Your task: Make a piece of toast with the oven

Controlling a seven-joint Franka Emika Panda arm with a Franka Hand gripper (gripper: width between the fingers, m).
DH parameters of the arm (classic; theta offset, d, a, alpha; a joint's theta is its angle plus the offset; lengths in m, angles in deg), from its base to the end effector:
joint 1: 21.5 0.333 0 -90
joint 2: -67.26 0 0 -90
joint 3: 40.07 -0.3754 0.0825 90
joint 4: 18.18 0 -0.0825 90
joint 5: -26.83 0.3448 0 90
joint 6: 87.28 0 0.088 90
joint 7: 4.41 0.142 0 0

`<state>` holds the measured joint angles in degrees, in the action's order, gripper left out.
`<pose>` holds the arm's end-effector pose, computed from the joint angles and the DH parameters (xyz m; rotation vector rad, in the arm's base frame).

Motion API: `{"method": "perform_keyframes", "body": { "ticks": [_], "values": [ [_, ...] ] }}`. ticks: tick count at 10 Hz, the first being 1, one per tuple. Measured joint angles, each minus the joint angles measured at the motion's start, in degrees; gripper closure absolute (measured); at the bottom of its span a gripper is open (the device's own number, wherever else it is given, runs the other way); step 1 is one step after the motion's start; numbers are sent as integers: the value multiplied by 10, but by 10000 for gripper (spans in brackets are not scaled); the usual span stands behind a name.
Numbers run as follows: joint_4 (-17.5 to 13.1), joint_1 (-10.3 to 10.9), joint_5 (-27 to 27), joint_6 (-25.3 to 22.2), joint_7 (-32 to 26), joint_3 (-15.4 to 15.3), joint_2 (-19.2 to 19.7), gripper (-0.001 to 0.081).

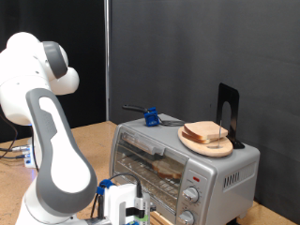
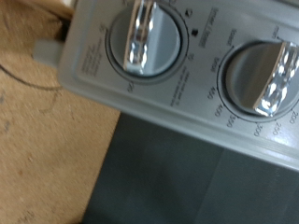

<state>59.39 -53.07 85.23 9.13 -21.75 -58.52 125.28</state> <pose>0.6973 -0.1119 0.2039 -1.7285 0.4509 0.2487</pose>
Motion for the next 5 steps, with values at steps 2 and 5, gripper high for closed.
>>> {"method": "perform_keyframes", "body": {
  "ticks": [2, 5],
  "values": [
    [0, 6, 3, 3, -5, -5, 8, -2],
    [-2, 21, 12, 1, 34, -20, 23, -2]
  ]
}}
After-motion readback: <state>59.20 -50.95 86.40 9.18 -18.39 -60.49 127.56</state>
